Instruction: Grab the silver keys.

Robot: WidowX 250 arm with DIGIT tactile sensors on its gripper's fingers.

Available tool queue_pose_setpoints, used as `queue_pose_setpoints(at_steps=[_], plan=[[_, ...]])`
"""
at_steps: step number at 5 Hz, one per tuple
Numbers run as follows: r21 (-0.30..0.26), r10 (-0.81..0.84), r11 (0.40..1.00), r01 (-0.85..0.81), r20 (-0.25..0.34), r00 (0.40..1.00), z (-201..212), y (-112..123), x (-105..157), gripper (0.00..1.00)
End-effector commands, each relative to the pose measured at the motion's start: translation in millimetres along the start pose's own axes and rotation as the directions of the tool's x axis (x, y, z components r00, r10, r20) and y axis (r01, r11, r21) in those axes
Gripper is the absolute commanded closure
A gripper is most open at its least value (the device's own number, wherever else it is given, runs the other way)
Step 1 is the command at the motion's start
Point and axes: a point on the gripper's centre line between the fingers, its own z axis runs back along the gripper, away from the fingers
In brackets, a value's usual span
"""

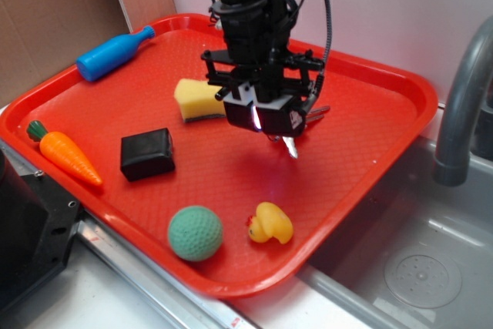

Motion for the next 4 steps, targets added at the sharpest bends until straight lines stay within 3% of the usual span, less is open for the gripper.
queue_pose_setpoints(at_steps=[1,2,3,4], plan=[[0.060,0.007,0.998,-0.013,0.104,0.995,81,-4,10,1.00],[0.175,0.106,0.978,-0.116,0.065,0.992,139,35,-6,1.00],[0.222,0.202,0.953,-0.206,0.043,0.979,196,56,-21,1.00],[0.206,0.205,0.955,-0.214,0.063,0.977,234,53,-27,1.00]])
